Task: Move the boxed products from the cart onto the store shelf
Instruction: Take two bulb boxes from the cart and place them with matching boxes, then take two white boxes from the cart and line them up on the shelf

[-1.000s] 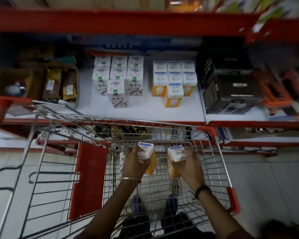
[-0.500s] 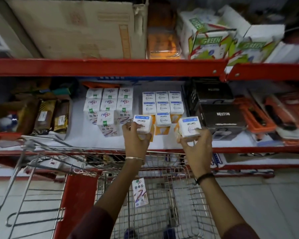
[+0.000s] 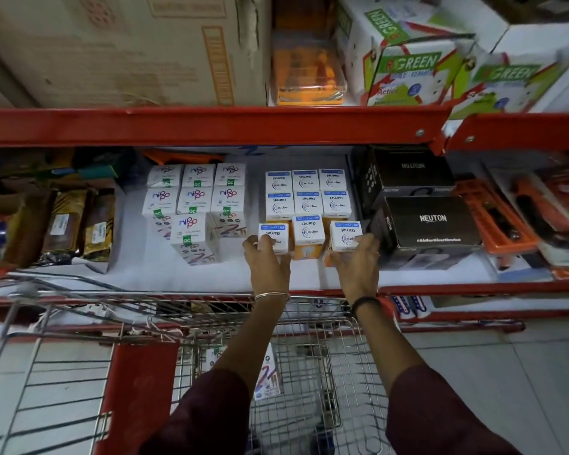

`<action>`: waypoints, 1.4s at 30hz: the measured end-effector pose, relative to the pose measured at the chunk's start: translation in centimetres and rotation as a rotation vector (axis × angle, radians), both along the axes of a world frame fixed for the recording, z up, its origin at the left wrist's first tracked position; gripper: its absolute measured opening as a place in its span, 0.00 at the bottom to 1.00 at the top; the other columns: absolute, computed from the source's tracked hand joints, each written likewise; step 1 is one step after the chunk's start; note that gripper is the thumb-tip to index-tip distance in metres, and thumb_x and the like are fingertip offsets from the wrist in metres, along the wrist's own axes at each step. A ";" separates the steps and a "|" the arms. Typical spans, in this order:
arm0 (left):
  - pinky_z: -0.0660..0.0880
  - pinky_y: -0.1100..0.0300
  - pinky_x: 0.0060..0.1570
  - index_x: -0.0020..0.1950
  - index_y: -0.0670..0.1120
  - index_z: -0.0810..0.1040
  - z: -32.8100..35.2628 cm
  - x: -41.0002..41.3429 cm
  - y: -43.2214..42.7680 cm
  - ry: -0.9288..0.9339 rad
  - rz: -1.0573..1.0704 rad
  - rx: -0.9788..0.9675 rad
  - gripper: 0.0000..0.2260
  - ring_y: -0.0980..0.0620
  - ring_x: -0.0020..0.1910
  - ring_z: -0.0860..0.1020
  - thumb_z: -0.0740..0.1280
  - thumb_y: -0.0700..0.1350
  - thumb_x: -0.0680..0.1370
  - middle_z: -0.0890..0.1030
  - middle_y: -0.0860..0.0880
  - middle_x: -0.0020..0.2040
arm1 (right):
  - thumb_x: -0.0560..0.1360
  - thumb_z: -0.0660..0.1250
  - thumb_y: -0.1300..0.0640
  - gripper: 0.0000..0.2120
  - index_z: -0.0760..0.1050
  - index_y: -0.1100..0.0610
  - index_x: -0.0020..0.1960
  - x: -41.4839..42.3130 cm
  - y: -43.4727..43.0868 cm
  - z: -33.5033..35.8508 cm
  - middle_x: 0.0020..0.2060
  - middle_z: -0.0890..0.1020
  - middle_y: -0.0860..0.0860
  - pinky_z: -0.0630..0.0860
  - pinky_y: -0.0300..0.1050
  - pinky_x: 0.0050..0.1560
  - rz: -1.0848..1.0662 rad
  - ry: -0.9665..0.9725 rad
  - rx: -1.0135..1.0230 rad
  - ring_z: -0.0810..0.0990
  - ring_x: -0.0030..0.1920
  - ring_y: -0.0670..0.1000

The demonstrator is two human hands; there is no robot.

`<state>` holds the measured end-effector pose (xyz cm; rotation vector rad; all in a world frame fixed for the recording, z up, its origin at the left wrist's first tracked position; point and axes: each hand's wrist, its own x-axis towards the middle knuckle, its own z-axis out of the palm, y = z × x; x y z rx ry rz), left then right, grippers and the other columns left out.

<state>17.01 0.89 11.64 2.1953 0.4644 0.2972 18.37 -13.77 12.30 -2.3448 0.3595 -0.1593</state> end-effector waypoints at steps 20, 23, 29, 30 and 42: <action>0.75 0.50 0.55 0.61 0.44 0.71 -6.4 -17.0 10.4 0.067 -0.068 -0.065 0.23 0.44 0.59 0.72 0.60 0.57 0.73 0.70 0.40 0.61 | 0.75 0.67 0.51 0.18 0.71 0.58 0.60 -17.3 7.0 -7.2 0.57 0.77 0.54 0.76 0.37 0.39 0.189 0.086 0.078 0.78 0.49 0.51; 0.72 0.48 0.61 0.64 0.44 0.69 -10.1 -17.8 12.0 0.247 -0.035 -0.140 0.24 0.41 0.63 0.70 0.64 0.54 0.72 0.70 0.37 0.64 | 0.76 0.65 0.49 0.23 0.68 0.59 0.66 -18.2 8.9 -11.6 0.63 0.75 0.55 0.80 0.50 0.45 0.247 0.283 0.037 0.80 0.53 0.56; 0.71 0.57 0.48 0.66 0.40 0.67 -16.2 -16.1 13.4 0.533 0.032 -0.190 0.24 0.41 0.55 0.74 0.69 0.39 0.72 0.70 0.35 0.62 | 0.75 0.64 0.46 0.28 0.62 0.56 0.71 -16.2 11.5 -19.0 0.68 0.69 0.58 0.79 0.53 0.51 0.306 0.517 -0.091 0.77 0.59 0.60; 0.70 0.59 0.44 0.66 0.40 0.68 -17.1 -15.8 13.6 0.591 0.043 -0.207 0.24 0.42 0.53 0.74 0.69 0.40 0.72 0.70 0.35 0.61 | 0.74 0.66 0.46 0.31 0.60 0.55 0.72 -15.7 11.9 -20.2 0.70 0.67 0.59 0.79 0.53 0.52 0.317 0.541 -0.094 0.76 0.60 0.61; 0.74 0.46 0.56 0.71 0.46 0.61 -24.7 -12.8 14.6 0.830 -0.122 -0.014 0.33 0.33 0.63 0.70 0.70 0.48 0.69 0.62 0.33 0.70 | 0.68 0.71 0.48 0.33 0.63 0.54 0.69 -14.1 14.1 -25.5 0.69 0.62 0.62 0.77 0.55 0.53 0.426 0.686 -0.256 0.70 0.62 0.64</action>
